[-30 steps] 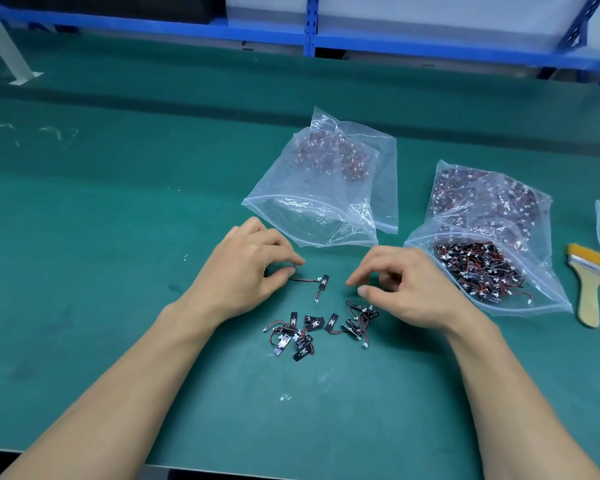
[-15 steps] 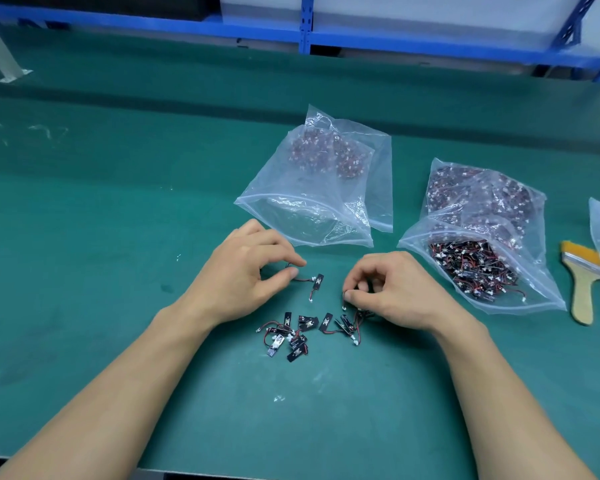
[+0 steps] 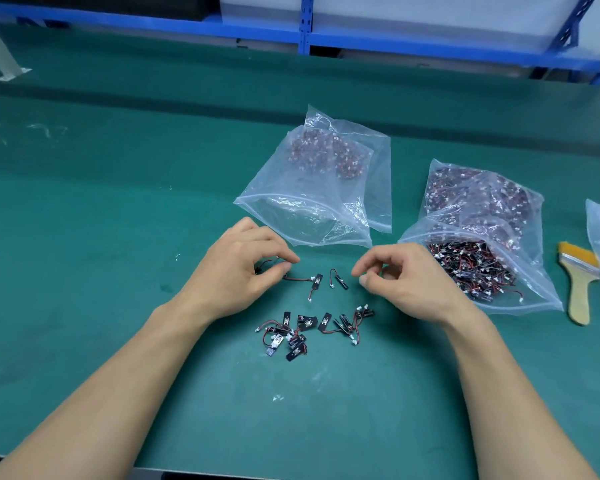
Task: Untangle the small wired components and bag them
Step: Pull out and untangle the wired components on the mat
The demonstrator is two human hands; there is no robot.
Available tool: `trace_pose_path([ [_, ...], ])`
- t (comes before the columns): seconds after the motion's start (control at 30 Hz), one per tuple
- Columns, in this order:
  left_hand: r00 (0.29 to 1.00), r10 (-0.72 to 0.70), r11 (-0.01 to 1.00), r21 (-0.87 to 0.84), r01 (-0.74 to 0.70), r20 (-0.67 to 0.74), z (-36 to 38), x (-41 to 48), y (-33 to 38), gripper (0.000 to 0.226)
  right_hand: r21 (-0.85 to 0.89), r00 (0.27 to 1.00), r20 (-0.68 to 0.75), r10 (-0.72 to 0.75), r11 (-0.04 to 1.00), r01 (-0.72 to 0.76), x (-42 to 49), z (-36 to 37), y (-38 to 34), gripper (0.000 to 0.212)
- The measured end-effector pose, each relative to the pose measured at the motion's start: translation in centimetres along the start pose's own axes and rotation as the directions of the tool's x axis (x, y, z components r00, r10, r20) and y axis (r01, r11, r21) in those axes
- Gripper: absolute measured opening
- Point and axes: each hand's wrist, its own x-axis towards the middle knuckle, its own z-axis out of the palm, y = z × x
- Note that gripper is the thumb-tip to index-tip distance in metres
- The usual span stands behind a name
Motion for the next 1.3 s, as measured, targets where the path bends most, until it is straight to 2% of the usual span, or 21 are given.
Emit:
trace_pose_path([
  [0.1,1.0,-0.008,1.0,-0.007,0.008,-0.009,-0.1,0.0,-0.1,0.01,0.024,0.976,0.216,-0.01,1.0,0.004,-0.6,-1.1,0.1,0.007],
  [0.2,1.0,-0.013,1.0,-0.009,0.013,-0.016,-0.2,-0.1,-0.1,0.01,-0.004,0.951,0.307,0.026,1.0,-0.026,-0.8,-1.5,0.4,0.009],
  [0.4,1.0,-0.019,1.0,-0.017,0.019,-0.011,-0.3,-0.1,0.1,0.009,-0.026,0.949,0.309,0.055,0.998,-0.049,-0.8,-1.7,0.9,0.012],
  [0.57,1.0,-0.025,0.999,-0.024,0.025,-0.01,-0.3,-0.1,0.1,0.009,-0.003,0.957,0.289,0.013,1.0,-0.013,-0.9,-2.0,1.0,0.008],
  [0.63,1.0,-0.028,0.999,-0.027,0.028,-0.011,-0.3,-0.1,0.1,0.01,0.026,0.958,0.288,0.0,1.0,-0.007,-1.0,-2.0,0.8,0.002],
  [1.0,0.999,-0.031,0.999,-0.033,0.031,-0.009,-0.3,-0.1,0.1,0.01,0.221,0.954,0.288,-0.084,0.975,0.019,-1.2,-2.1,0.2,0.006],
  [1.3,0.999,-0.038,0.999,-0.037,0.038,0.003,-0.2,-0.2,0.0,0.009,0.263,0.964,0.261,-0.046,0.964,-0.026,-1.2,-2.0,0.0,0.007],
])
